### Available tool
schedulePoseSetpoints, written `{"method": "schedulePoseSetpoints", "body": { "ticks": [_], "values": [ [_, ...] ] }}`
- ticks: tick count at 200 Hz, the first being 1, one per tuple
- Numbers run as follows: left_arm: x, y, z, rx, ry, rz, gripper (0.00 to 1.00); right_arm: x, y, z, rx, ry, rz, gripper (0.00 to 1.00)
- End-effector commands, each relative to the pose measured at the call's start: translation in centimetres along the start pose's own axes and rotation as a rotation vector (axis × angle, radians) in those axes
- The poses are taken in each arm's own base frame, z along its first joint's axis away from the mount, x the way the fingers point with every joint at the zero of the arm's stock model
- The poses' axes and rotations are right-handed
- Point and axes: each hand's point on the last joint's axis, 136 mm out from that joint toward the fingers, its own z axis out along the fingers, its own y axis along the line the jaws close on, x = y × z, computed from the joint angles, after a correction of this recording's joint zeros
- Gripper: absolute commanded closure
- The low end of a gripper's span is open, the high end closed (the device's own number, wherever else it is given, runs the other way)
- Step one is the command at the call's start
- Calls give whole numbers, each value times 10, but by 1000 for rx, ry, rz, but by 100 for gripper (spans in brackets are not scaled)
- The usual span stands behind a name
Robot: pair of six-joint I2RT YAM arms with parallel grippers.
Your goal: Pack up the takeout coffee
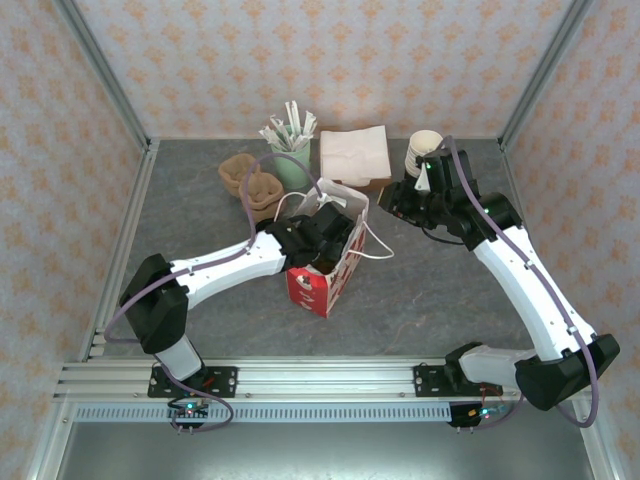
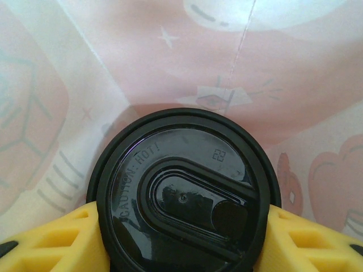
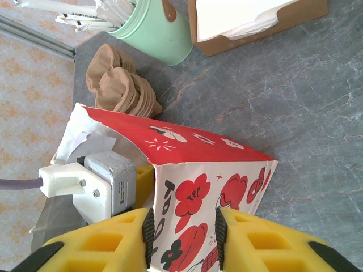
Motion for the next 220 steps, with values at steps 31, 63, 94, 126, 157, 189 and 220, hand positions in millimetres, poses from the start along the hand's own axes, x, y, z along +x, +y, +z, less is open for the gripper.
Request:
{"method": "schedulePoseSetpoints", "body": {
  "ticks": [31, 63, 94, 126, 157, 189, 220],
  "values": [
    [34, 2, 18, -7, 87, -12, 48, -1, 0, -11, -4, -18, -15, 63],
    [43, -1, 22, -9, 109, 7, 49, 0, 0, -11, -4, -16, -15, 63],
    [48, -2, 24, -14, 123, 19, 49, 0, 0, -11, -6, -16, -14, 63],
    [56, -3, 29, -22, 146, 39, 49, 1, 0, -9, -9, -10, -11, 63],
    [62, -4, 32, -23, 157, 45, 49, 1, 0, -10, -13, -12, -16, 63],
    [65, -5, 34, -25, 166, 51, 49, 3, 1, -5, -24, 2, -12, 64],
    [70, -6, 37, -24, 176, 51, 50, 6, 2, -3, -33, 11, -13, 64]
  ]
}}
